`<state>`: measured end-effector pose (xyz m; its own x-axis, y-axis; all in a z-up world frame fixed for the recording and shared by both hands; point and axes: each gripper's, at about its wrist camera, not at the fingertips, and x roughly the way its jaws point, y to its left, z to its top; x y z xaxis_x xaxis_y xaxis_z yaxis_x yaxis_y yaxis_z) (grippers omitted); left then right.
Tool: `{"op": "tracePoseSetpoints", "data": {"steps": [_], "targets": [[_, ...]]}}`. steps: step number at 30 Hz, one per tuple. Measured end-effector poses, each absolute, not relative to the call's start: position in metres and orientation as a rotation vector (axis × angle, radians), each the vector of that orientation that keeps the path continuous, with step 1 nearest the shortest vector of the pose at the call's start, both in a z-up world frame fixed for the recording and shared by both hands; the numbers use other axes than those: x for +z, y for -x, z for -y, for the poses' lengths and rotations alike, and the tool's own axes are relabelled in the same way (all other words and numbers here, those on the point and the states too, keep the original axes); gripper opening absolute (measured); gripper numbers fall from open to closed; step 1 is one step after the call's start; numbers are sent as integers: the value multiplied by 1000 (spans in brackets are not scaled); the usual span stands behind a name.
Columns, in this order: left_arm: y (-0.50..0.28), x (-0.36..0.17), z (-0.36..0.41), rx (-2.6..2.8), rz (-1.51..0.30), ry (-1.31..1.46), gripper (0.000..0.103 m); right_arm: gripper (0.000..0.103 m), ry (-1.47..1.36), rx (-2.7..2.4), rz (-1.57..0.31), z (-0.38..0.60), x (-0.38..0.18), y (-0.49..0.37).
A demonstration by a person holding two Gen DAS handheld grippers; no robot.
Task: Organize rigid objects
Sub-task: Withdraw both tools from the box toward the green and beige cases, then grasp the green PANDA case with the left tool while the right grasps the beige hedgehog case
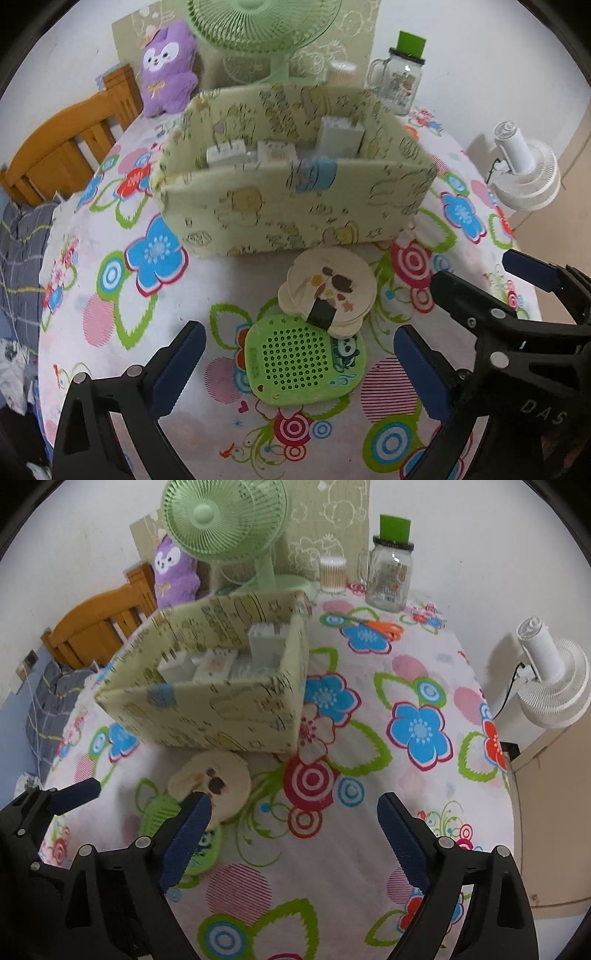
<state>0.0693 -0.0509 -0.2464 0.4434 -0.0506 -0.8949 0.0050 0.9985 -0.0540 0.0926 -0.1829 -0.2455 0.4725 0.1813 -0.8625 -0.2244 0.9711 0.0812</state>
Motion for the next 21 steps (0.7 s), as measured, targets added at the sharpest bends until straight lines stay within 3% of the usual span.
{"op": "tracePoseSetpoints", "data": {"steps": [21], "targets": [[-76, -296, 54, 10, -1203, 107, 103, 93, 67, 248, -1140, 178, -292, -104]]}}
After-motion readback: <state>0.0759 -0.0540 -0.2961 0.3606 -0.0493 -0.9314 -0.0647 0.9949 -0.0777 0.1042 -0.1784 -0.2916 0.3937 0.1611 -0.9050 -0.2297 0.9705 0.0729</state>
